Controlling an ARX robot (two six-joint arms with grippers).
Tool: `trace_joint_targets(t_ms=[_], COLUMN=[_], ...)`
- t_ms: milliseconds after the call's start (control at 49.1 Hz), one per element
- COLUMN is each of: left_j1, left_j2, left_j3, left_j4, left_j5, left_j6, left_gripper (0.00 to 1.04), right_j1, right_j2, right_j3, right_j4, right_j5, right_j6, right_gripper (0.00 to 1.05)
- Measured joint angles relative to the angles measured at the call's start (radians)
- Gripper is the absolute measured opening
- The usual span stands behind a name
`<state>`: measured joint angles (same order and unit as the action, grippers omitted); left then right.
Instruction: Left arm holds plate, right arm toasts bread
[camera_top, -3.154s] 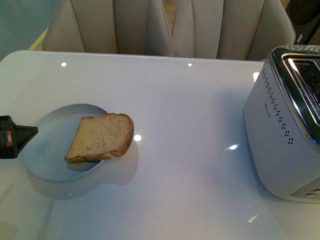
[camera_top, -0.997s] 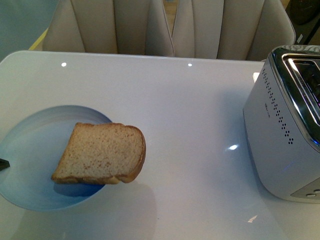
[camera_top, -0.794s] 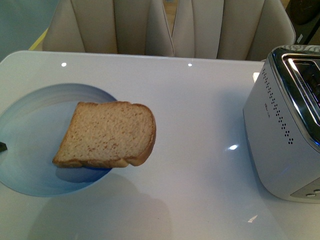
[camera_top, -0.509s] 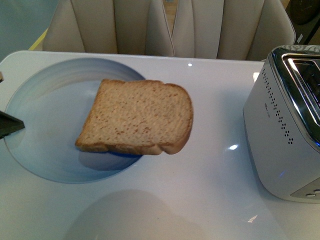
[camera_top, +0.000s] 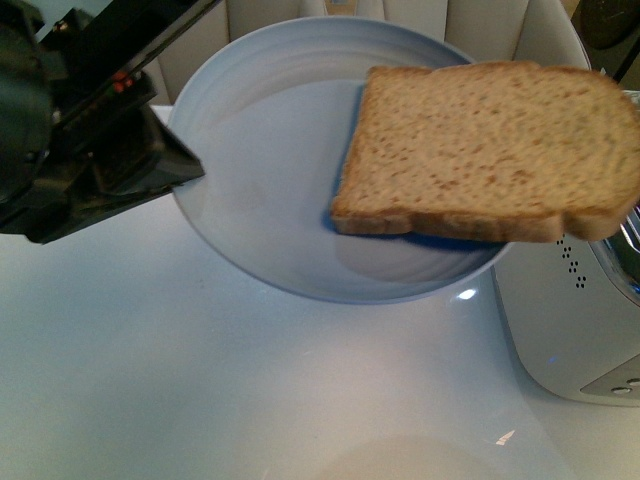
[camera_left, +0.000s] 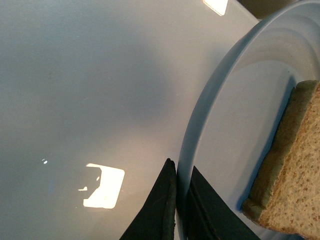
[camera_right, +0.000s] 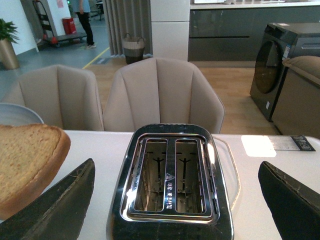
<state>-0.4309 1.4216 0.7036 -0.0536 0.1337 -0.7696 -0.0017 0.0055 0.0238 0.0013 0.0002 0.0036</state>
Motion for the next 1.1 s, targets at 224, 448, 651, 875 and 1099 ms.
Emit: trace_joint_targets(t_ms=[224, 448, 651, 875, 1099], left_j1=[-0.108, -0.124, -0.125, -0.125, -0.125], left_j2=[0.007, 0.007, 0.007, 0.007, 0.007], left_j3=[0.032, 0.033, 0.033, 0.033, 0.033], left_j4=[-0.011, -0.017, -0.017, -0.017, -0.017], left_j5=[-0.028, -0.035, -0.035, -0.035, -0.036], left_j6=[-0.071, -0.074, -0.074, -0.074, -0.075], left_gripper=[0.03, 0.03, 0.03, 0.03, 0.03], right_j1=[0.000, 0.000, 0.000, 0.000, 0.027], right_j2=[0.000, 0.000, 0.000, 0.000, 0.178], right_j3=[0.000, 0.000, 0.000, 0.000, 0.113], right_j4=[0.000, 0.000, 0.000, 0.000, -0.306], right_j5=[0.000, 0.000, 0.000, 0.000, 0.152], right_j6=[0.000, 0.000, 0.000, 0.000, 0.108], right_gripper=[0.96, 0.96, 0.96, 0.96, 0.96])
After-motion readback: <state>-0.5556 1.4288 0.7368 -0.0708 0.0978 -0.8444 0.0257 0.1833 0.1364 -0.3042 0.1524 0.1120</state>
